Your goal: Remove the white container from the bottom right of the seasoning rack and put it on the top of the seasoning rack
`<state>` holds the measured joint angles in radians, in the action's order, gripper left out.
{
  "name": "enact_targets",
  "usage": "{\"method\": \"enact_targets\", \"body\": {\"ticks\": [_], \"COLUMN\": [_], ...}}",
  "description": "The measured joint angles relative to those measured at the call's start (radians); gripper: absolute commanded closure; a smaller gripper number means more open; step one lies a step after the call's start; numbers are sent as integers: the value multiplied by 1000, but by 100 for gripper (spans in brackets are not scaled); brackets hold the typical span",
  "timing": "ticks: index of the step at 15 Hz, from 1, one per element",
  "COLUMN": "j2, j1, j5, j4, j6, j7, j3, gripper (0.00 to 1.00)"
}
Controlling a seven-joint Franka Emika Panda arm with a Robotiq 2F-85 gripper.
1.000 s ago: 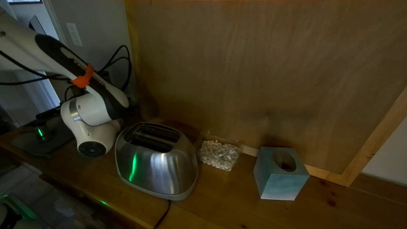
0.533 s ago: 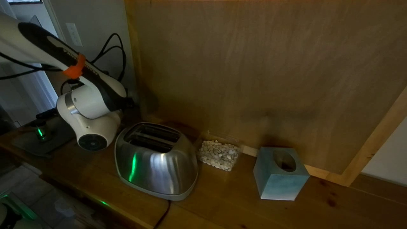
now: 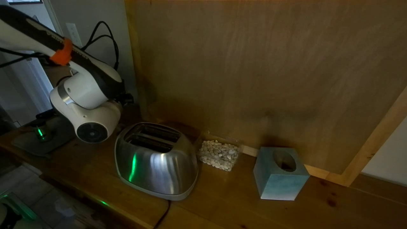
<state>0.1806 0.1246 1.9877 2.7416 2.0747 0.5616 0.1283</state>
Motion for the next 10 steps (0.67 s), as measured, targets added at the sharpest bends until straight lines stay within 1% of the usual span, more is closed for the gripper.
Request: {"method": "enact_targets", "body": {"ticks": [5,10], "j2": [76,170], "j1": [0,3], "j5": [-103,-240], "j4": [0,0], "j6": [65,98], "j7": [48,143], "j3": [-4,-11], "gripper": [81,81]}}
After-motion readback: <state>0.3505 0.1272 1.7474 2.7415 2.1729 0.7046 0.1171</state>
